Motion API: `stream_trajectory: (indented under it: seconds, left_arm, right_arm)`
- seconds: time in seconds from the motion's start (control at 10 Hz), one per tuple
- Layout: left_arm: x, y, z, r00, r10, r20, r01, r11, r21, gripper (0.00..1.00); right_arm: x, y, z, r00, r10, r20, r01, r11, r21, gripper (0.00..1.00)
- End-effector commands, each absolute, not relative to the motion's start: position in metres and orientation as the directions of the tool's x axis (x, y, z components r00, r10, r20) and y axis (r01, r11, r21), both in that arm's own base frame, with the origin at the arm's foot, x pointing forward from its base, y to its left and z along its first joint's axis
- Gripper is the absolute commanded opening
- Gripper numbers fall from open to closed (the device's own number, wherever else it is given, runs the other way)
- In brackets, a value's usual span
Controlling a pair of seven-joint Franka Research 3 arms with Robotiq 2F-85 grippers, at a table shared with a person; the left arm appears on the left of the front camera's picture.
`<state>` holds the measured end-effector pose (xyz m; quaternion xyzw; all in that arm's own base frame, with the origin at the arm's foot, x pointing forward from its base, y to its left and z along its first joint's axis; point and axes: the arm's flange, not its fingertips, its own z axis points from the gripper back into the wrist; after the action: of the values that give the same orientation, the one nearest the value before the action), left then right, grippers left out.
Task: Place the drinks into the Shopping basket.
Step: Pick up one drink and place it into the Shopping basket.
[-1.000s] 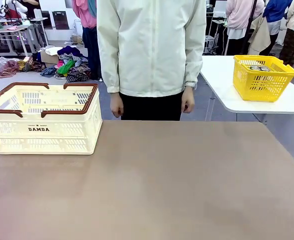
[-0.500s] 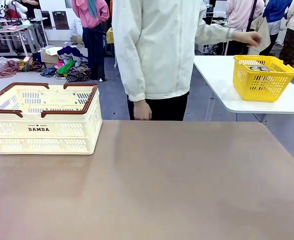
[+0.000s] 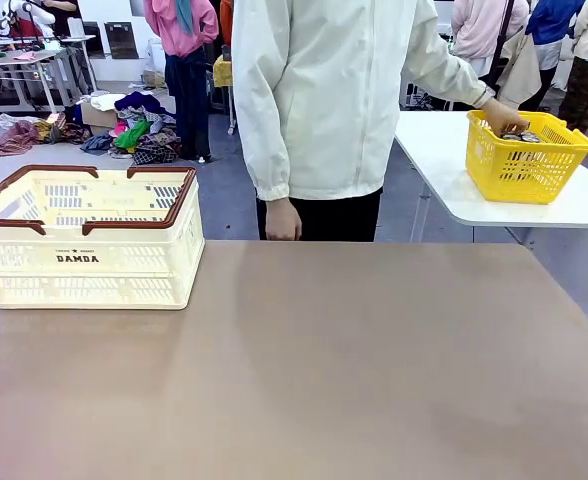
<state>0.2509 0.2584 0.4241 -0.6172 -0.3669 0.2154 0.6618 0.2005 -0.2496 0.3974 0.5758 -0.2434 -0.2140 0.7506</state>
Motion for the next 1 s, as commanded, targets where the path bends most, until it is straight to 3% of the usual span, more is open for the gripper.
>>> stream_trajectory:
  seconds: [0.0, 0.9]
  left_arm:
    - [0.2476, 0.2593, 0.4259, 0.651, 0.729, 0.211, 0.164, 0.137, -0.977, 1.00]
    - [0.2476, 0.2593, 0.4259, 0.651, 0.729, 0.211, 0.164, 0.137, -0.977, 1.00]
  right_arm:
    - [0.2003, -0.2500, 0.4004, 0.788, -0.601, 0.133, 0.023, 0.244, 0.969, 1.00]
    - [0.2003, -0.2500, 0.4004, 0.788, -0.601, 0.133, 0.023, 0.244, 0.969, 1.00]
